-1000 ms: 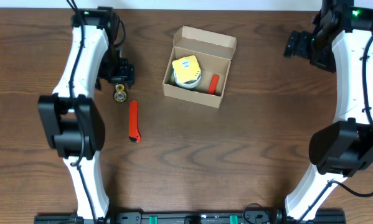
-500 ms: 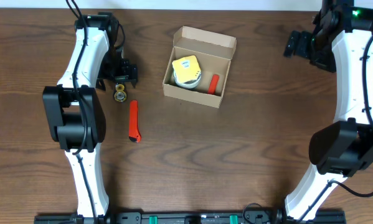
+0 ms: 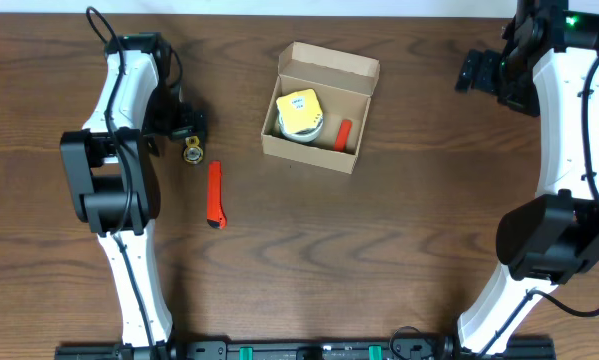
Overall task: Pack container
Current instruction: 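Grasp the clear-and-yellow correction tape dispenser with the left gripper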
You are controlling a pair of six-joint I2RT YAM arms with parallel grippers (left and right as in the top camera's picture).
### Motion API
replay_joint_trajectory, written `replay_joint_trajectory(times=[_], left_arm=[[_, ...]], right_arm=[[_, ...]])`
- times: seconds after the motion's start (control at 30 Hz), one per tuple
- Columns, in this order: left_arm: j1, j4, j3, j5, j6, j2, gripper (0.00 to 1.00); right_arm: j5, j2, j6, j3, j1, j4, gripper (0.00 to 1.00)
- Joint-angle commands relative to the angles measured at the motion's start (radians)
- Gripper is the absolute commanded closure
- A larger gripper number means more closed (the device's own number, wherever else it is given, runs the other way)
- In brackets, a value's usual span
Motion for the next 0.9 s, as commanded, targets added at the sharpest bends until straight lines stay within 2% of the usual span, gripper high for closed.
replay_joint_trajectory(times=[0.0, 0.27, 0.37, 0.43, 0.77, 0.87], left_arm=[[-0.007, -0.003, -0.007, 0.019, -0.005, 0.044, 0.04], [-0.014, 0.004, -0.008, 0.019, -0.004, 0.089, 0.04], [-0.014, 0.012, -0.008, 0.018, -0.004, 0.092, 0.00], [-0.014, 0.020, -0.008, 0.019, -0.004, 0.092, 0.08], [-0.014, 0.035, -0.008, 0.018, -0.004, 0.092, 0.20], [-0.014, 0.039, -0.008, 0.019, -0.004, 0.092, 0.27]], right_arm=[[0.000, 0.006, 0.013, -0.003, -0.001, -0.002, 0.01], [0.000, 0.006, 0.013, -0.003, -0.001, -0.002, 0.01], [0.000, 0.006, 0.013, -0.003, -0.001, -0.002, 0.01], [0.000, 0.006, 0.013, -0.003, -0.001, -0.001, 0.01], [0.000, 0.006, 0.013, -0.003, -0.001, 0.006, 0.01], [0.000, 0.006, 0.013, -0.003, -0.001, 0.008, 0.01]])
